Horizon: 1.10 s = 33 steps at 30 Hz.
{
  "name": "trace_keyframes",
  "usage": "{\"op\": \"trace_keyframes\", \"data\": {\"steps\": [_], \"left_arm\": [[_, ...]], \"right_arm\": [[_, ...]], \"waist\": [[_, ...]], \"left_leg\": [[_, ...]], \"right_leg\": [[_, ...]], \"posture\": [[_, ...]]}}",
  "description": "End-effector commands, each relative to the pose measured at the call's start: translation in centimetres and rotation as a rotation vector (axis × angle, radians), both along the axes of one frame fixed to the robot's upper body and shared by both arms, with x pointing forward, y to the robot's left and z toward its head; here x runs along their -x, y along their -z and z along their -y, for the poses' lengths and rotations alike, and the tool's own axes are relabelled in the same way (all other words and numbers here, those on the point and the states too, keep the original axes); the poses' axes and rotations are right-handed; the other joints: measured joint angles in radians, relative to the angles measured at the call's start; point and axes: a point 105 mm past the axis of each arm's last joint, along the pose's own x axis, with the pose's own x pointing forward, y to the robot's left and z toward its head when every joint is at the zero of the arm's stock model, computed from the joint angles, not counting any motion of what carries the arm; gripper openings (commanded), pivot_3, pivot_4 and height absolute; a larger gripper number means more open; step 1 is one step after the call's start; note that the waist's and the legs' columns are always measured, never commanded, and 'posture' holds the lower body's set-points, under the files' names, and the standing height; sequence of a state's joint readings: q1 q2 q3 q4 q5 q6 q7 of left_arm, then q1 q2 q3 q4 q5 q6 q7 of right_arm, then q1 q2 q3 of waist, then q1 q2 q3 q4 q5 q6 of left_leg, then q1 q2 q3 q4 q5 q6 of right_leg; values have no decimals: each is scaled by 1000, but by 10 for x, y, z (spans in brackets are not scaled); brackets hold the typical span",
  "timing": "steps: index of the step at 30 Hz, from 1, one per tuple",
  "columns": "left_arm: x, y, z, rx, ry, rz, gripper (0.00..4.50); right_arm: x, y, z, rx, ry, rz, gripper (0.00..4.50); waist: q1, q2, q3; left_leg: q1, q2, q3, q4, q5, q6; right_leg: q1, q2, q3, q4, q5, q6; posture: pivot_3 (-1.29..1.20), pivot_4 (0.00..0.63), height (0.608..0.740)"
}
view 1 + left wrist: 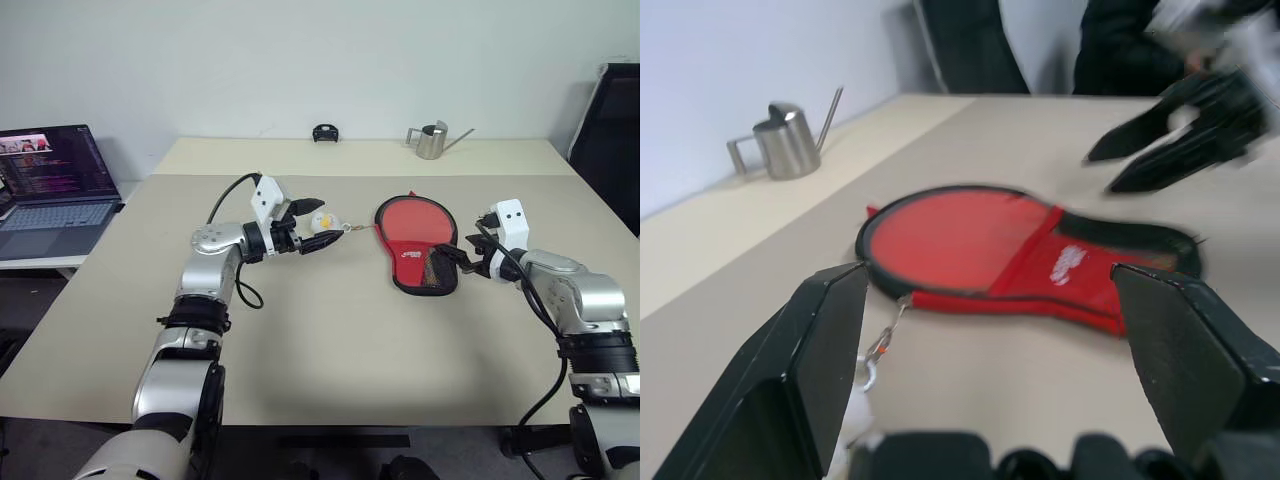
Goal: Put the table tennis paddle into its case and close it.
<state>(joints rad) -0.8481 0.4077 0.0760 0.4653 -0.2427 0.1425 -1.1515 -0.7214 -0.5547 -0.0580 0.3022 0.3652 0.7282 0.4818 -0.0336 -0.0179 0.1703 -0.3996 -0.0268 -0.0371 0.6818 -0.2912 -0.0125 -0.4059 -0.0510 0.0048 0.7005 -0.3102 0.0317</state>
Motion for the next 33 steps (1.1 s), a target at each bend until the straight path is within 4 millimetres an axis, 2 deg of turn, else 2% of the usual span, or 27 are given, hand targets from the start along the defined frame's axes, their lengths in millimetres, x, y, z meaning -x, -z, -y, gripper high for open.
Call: {"op": "trace_keyframes", "data": {"steps": [1,7,15,25,33], "left_arm": [[20,-19,1,-4,51,29,4208],[26,-24,-3,-24,33,20,4208],[24,-25,-8,-40,15,21,4208],[24,-26,-7,-50,17,28,4208],[25,-26,-8,-55,15,33,4208]], "right_arm": [[-13,-8,2,32,4,50,4466],[-24,3,7,77,5,25,4466],[-26,18,17,121,1,-26,4466],[-35,34,1,192,-44,-86,4466],[-35,53,-4,184,-45,-196,4466]], "waist": [[0,0,0],[0,0,0],[-1,0,0],[-17,0,0],[-27,-2,-1]], "left_leg": [[0,0,0,0,0,0],[0,0,0,1,0,0],[0,0,0,0,0,0],[2,0,2,0,0,0],[7,2,8,0,0,0]], "right_leg": [[0,0,0,0,0,0],[0,0,0,1,0,0],[0,0,0,1,0,0],[0,0,2,2,0,0],[0,1,8,8,0,0]], "posture": [[0,150,740],[0,150,740],[0,150,740],[0,150,740],[0,150,740]]}}
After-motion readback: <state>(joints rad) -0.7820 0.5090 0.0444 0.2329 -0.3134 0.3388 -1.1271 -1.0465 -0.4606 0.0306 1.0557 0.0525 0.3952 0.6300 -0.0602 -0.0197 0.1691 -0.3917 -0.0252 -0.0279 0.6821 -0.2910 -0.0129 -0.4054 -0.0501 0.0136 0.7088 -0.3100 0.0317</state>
